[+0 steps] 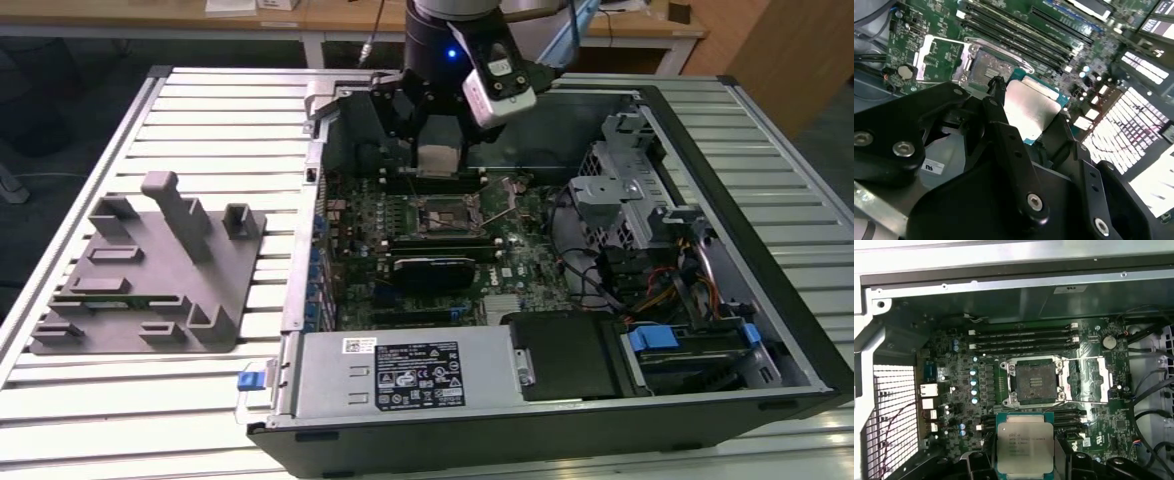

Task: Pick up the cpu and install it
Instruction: 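Pick up the cpu and move it towards the insertion slot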

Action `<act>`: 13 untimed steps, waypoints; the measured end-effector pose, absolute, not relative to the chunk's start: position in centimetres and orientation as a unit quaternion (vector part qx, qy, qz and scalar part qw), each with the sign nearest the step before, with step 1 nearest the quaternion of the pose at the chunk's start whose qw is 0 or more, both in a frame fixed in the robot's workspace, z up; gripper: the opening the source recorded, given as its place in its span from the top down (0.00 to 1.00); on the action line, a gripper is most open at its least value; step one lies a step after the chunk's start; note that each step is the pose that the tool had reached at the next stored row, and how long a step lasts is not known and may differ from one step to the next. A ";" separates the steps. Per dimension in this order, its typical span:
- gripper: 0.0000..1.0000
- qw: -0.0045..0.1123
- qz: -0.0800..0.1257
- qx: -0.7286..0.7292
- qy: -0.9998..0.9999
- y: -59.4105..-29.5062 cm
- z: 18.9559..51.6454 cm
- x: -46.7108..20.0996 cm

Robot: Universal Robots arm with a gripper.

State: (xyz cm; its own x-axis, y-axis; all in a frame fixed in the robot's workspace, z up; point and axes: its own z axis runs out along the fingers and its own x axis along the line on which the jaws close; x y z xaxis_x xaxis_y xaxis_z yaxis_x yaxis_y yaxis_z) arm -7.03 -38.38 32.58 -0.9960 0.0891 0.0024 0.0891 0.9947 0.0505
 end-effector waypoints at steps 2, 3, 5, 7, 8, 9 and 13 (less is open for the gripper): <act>0.46 0.000 -0.025 -0.045 -0.999 -38.3 32.2 -6.7; 0.46 0.000 -0.025 -0.045 -0.999 -38.3 32.1 -6.6; 0.46 0.000 -0.025 -0.045 -0.999 -38.3 31.7 -6.5; 0.46 0.000 -0.025 -0.045 -0.999 -38.2 31.3 -6.4; 0.46 0.000 -0.025 -0.045 -0.999 -38.2 31.1 -6.3; 0.46 0.000 -0.025 -0.045 -0.999 -38.2 31.0 -6.3; 0.46 0.000 -0.025 -0.045 -0.999 -38.2 30.2 -6.2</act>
State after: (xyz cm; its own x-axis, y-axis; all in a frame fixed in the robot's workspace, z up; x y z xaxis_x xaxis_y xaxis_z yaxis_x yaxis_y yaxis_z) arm -6.24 -38.22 30.24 -0.9960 0.0892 0.0026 0.0892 0.9947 0.0504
